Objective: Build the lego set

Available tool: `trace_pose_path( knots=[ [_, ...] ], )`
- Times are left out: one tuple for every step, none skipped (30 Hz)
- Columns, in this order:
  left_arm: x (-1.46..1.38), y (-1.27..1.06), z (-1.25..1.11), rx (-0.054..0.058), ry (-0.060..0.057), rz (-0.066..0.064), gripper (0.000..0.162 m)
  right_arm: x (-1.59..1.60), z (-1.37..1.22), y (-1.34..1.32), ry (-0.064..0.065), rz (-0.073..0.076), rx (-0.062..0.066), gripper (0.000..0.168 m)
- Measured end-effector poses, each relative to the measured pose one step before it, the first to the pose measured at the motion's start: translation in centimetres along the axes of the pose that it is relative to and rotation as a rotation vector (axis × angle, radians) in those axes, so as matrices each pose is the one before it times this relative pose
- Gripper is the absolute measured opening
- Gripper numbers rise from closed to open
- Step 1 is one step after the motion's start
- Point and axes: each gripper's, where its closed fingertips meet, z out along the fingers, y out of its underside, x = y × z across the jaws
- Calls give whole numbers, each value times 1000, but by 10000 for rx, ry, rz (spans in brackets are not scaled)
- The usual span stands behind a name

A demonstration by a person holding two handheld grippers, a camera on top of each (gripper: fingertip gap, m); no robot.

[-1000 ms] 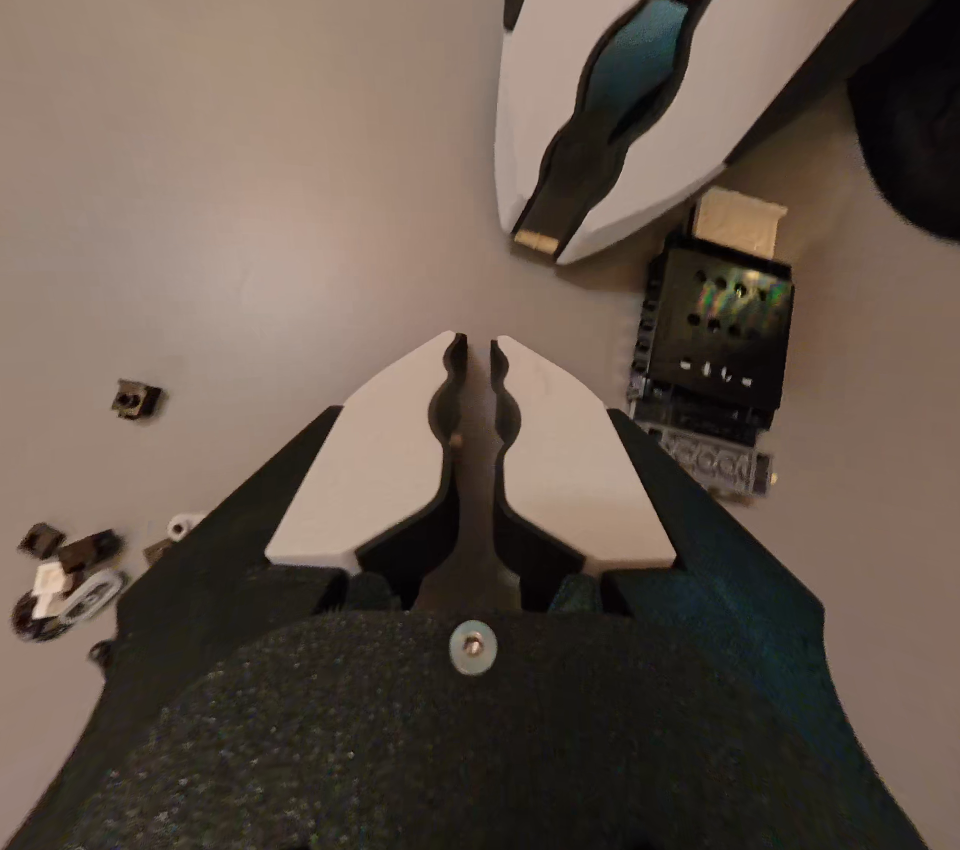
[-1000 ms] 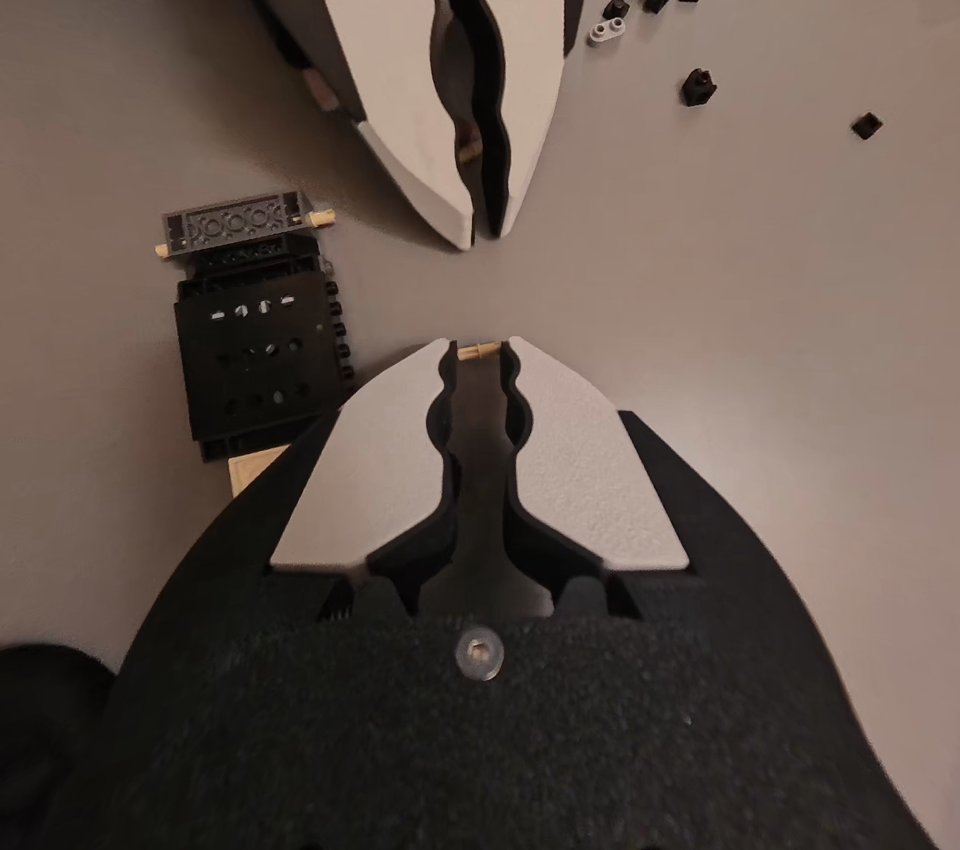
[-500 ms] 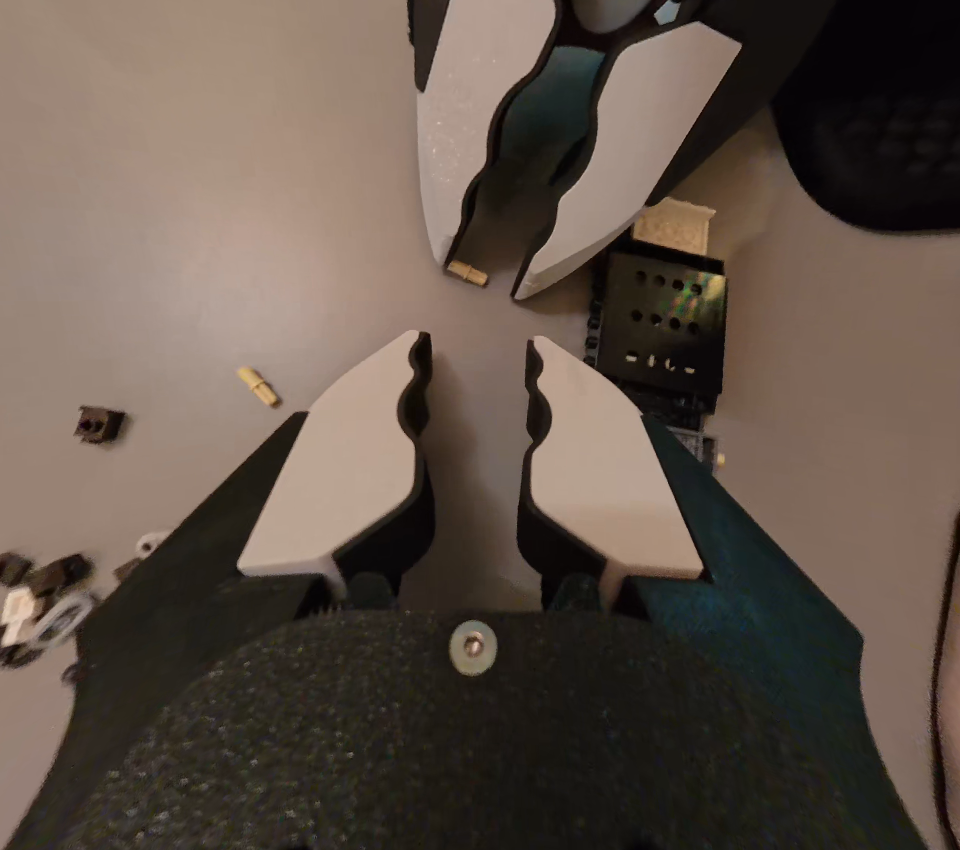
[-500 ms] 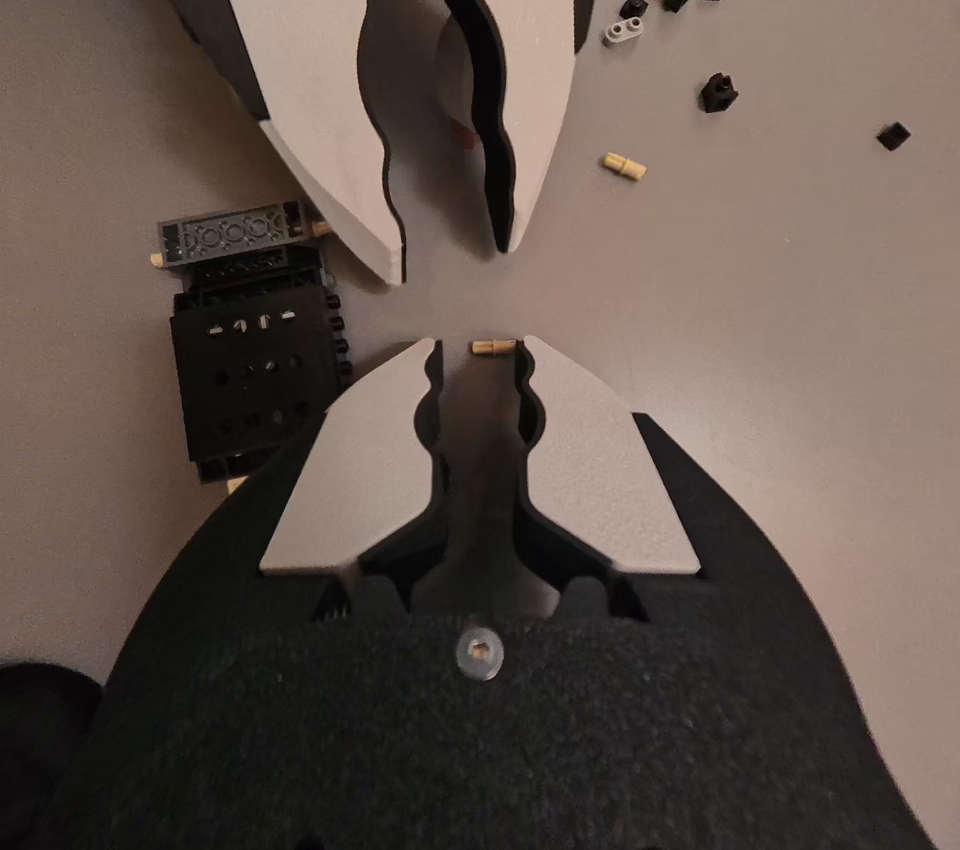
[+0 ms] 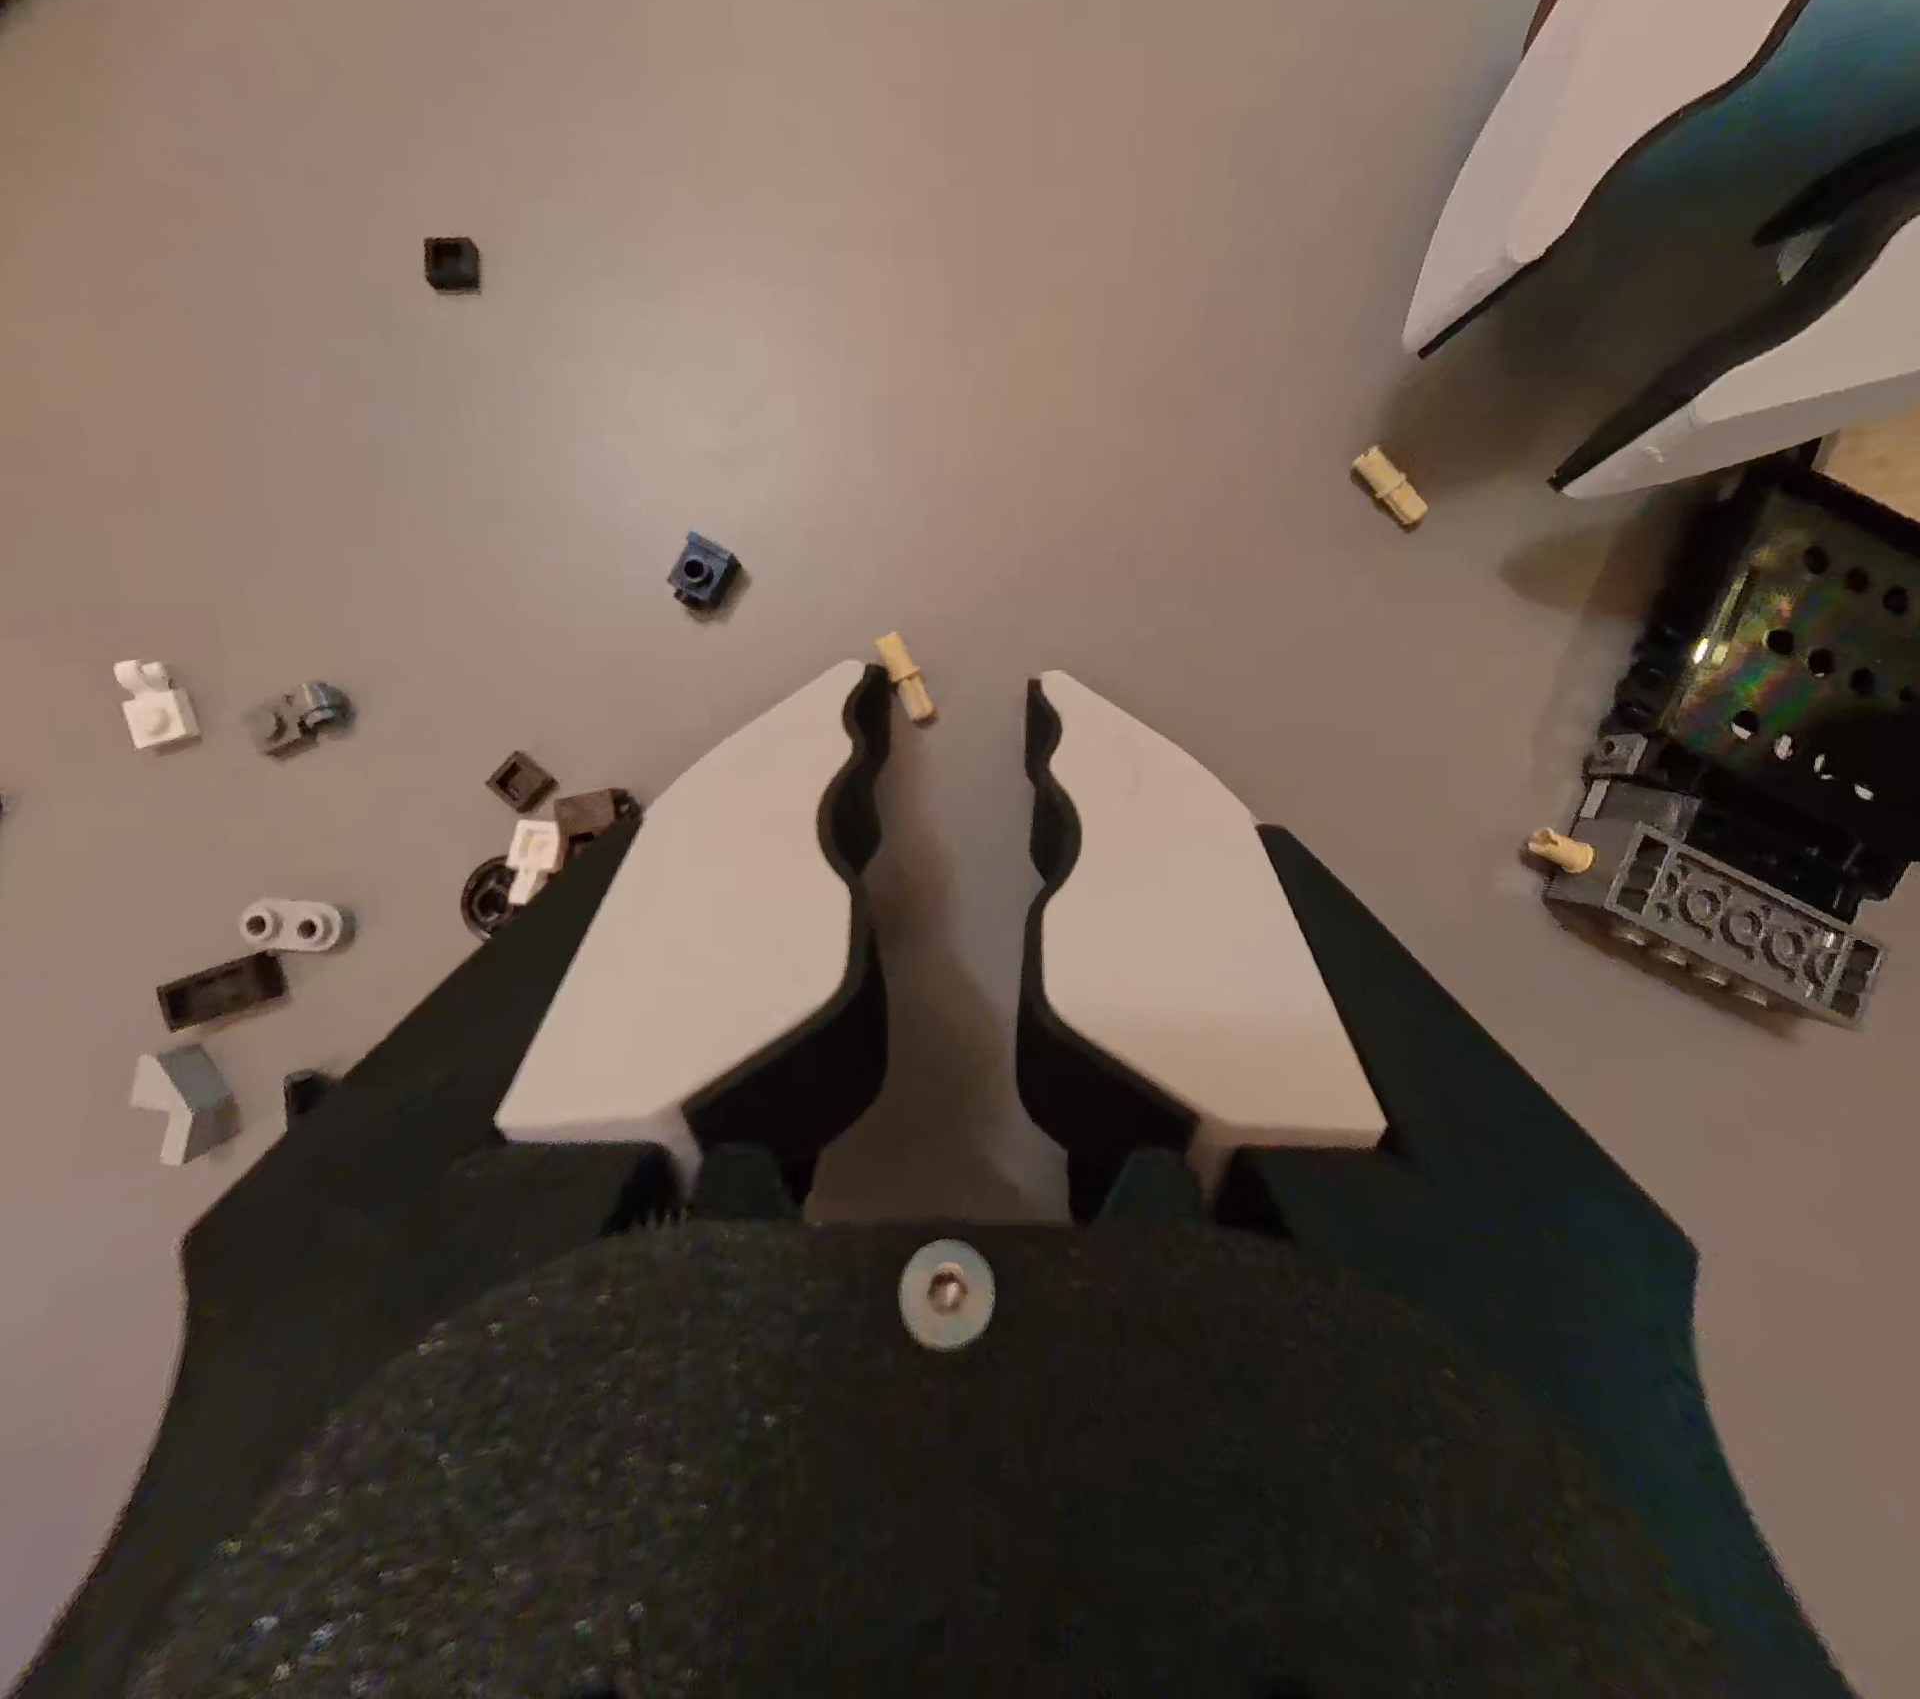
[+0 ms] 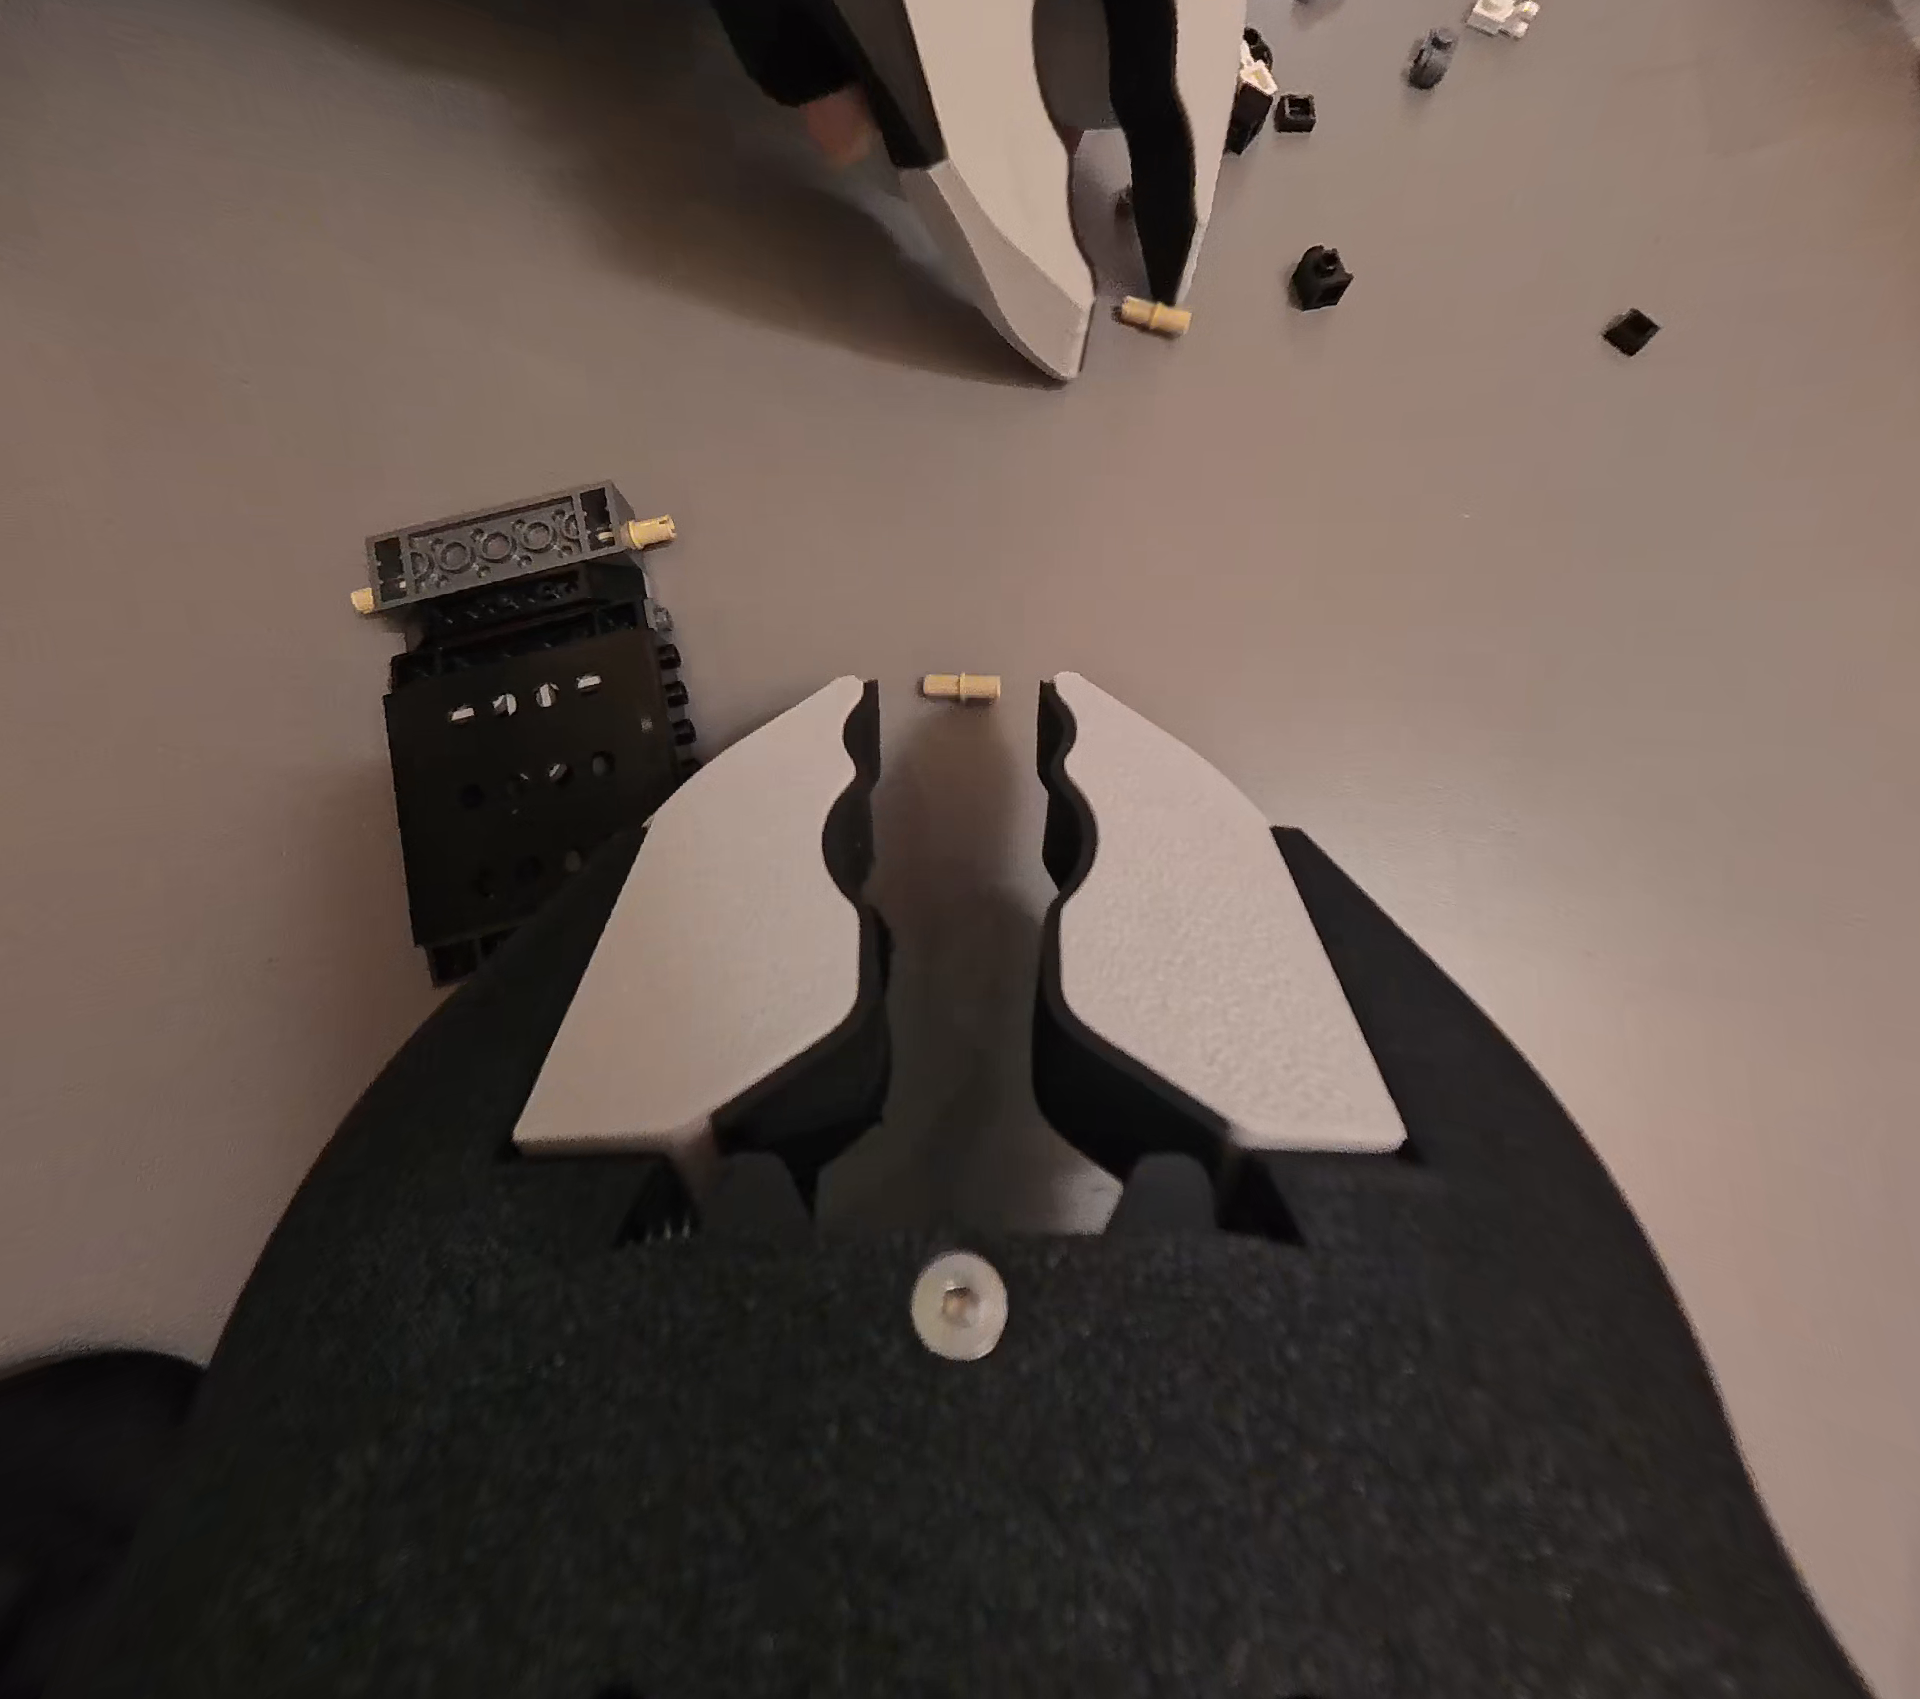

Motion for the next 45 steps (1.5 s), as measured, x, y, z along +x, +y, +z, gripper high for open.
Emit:
trace_pose_path(
  knots=[
    [106, -76, 75, 13, 20, 60, 22, -3, 34, 46, -1, -6, -15, 28],
    [190, -57, 54, 27, 81, 11, 19, 7, 12, 52, 4, -9, -13, 28],
    [155, -23, 28, 29, 65, 0, 16, 14, 4, 33, 6, 2, 10, 28],
    [135, -20, 18, 22, 39, 14, 13, 11, -11, -6, -8, 21, 30, 28],
    [197, -1, 12, 11, 60, 46, 10, 9, -15, -40, -5, 29, 45, 28],
    [217, -11, 27, 2, 46, 66, 6, 34, -13, -41, 15, 17, 44, 28],
    [200, -21, 37, 8, 16, 97, 6, 44, -8, -17, 18, 6, 18, 28],
    [294, -11, 37, -10, 54, 102, 6, 28, -16, 13, 14, 3, 4, 28],
    [429, -20, 48, -14, 123, 103, 6, 21, -15, 12, 10, 5, 5, 28],
    [477, -57, 87, 10, 132, 107, 6, 20, -32, 11, 15, 6, 10, 28],
    [529, -110, 131, 36, 121, 140, 6, 39, -52, -33, 19, 0, 24, 28],
    [598, -172, 178, 30, 131, 172, 6, 28, -90, -61, 15, -5, 38, 28],
    [707, -211, 221, 26, 162, 223, 6, 31, -121, -87, 14, 1, 37, 28],
    [649, -279, 221, 42, 102, 230, 6, 61, -156, -67, 26, 6, 37, 28],
    [567, -226, 251, -7, 66, 209, 6, 72, -169, -40, 25, 6, 35, 28],
    [478, -187, 220, -13, 70, 174, 6, 36, -160, 3, 2, 16, 18, 28],
    [384, -147, 143, -1, 80, 99, 6, 53, -153, 10, 25, 19, 16, 28],
    [281, -80, 103, -1, 92, 42, 6, 52, -120, 5, 21, 11, 19, 28],
    [156, -35, 36, -6, 58, 3, 10, 26, -77, 11, 14, 8, 11, 28],
    [90, 25, -1, -13, 48, 0, 13, 13, -44, -6, 12, -2, 9, 28],
    [74, 48, -21, -10, 48, 11, 16, -10, -2, -2, -7, -3, 7, 28],
    [56, 45, -9, -4, 40, 0, 17, -24, 20, 12, -12, 2, -4, 28],
    [52, 24, -18, -1, 31, 0, 19, -16, 46, 19, -1, -5, -12, 28],
    [75, 25, -12, -7, 29, 25, 19, -28, 35, 47, -7, -9, -18, 28],
    [58, 23, -12, -1, 11, 27, 20, -30, 30, 34, -11, -1, -12, 28],
    [46, -12, -15, 10, 11, 17, 20, -17, 16, 13, -6, 0, -1, 28],
    [16, -4, 0, 7, 14, -7, 20, 5, 14, 11, -2, 2, 5, 28],
    [10, 7, 4, 3, 16, -17, 21, 20, 1, 11, 1, 13, 2, 28],
    [-14, 1, -18, 5, -1, -11, 22, 20, -5, 17, 3, 13, 3, 28],
    [-50, -36, -45, 24, -24, 0, 22, 17, -2, 13, 6, 9, 4, 28],
    [-11, -58, -55, 37, -5, 11, 22, 9, -14, 9, -1, 4, 7, 28],
    [-16, -49, -73, 28, -7, 6, 23, 4, -14, 11, 3, 3, 3, 28],
    [-35, -31, -46, 15, -17, 3, 23, 13, -9, 2, 6, -3, 10, 28],
    [-29, -14, -32, 8, -7, 0, 23, 4, -21, -3, 4, 0, 13, 28],
    [-14, -20, -32, 20, 2, -5, 23, 6, -36, -2, -1, -2, 14, 28],
    [-40, -55, -62, 40, -16, -9, 24, 18, -42, -38, 10, -3, 35, 28],
    [-43, -109, -134, 76, -28, -2, 24, 71, -61, -57, 32, 12, 50, 28],
    [-32, -187, -221, 132, -27, 20, 24, 164, -76, -95, 89, 12, 65, 28],
    [-3, -254, -347, 187, -9, 55, 23, 305, -126, -178, 185, 15, 112, 28],
    [-14, -276, -457, 216, -11, 77, 20, 346, -175, -277, 218, 36, 163, 28],
    [-105, -345, -555, 287, -83, 92, 17, 436, -232, -357, 281, 84, 212, 28],
    [-240, -405, -658, 326, -172, 110, 15, 617, -268, -368, 409, 152, 226, 28],
    [-385, -413, -738, 336, -271, 106, 11, 604, -298, -338, 416, 214, 230, 28],
    [-441, -430, -837, 359, -309, 91, 8, 397, -336, -328, 338, 265, 251, 28],
    [-436, -448, -897, 382, -287, 36, 4, 408, -379, -281, 413, 282, 247, 28]
  ],
)
